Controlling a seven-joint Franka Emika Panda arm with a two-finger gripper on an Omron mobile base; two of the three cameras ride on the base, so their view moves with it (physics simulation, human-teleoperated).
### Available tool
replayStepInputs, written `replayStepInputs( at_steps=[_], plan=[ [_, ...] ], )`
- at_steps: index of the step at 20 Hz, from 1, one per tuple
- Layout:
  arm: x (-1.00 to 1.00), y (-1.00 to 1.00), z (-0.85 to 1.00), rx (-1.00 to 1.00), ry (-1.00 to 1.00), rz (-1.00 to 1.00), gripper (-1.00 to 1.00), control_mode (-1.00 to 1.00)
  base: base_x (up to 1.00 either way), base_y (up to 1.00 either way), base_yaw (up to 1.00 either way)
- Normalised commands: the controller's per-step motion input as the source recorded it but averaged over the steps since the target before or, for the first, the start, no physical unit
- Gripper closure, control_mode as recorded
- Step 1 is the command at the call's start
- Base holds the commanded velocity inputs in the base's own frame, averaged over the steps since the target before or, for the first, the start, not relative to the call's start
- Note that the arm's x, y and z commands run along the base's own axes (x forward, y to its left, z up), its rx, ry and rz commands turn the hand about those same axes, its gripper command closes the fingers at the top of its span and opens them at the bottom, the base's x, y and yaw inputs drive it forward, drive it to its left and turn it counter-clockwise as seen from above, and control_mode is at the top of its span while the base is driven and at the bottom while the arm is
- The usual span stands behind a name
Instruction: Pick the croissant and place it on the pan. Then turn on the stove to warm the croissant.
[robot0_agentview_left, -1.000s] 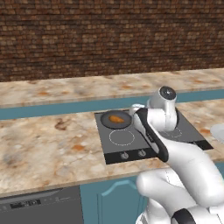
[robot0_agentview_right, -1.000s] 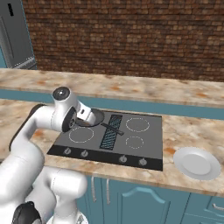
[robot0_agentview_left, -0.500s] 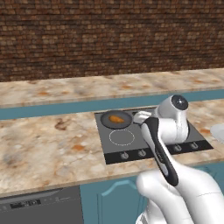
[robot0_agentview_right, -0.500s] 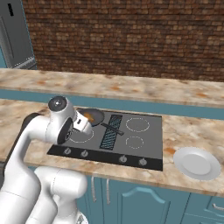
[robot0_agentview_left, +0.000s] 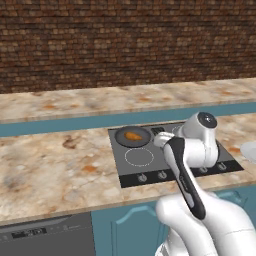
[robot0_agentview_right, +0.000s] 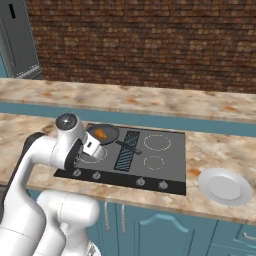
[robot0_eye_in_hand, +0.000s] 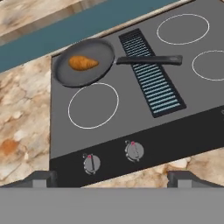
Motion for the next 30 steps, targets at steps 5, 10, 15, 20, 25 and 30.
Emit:
replayStepInputs(
  at_steps=[5, 10, 15, 20, 25, 30],
  plan=[
    [-0.05, 0.00, 0.00, 0.03, 0.24, 0.00, -1.00, -1.00, 0.00, 0.00, 0.00],
    [0.00, 0.00, 0.00, 0.00, 0.27, 0.00, -1.00, -1.00, 0.00, 0.00, 0.00],
    [-0.04, 0.00, -0.04, 0.00, 0.14, 0.00, -1.00, -1.00, 0.00, 0.00, 0.00],
    [-0.01, 0.00, -0.20, 0.00, 0.02, 0.00, -1.00, -1.00, 0.00, 0.00, 0.00],
    [0.00, 0.00, -0.29, 0.00, 0.00, 0.00, -1.00, -1.00, 0.00, 0.00, 0.00],
    [0.00, 0.00, -0.31, 0.00, 0.00, 0.00, -1.00, -1.00, 0.00, 0.00, 0.00]
  ],
)
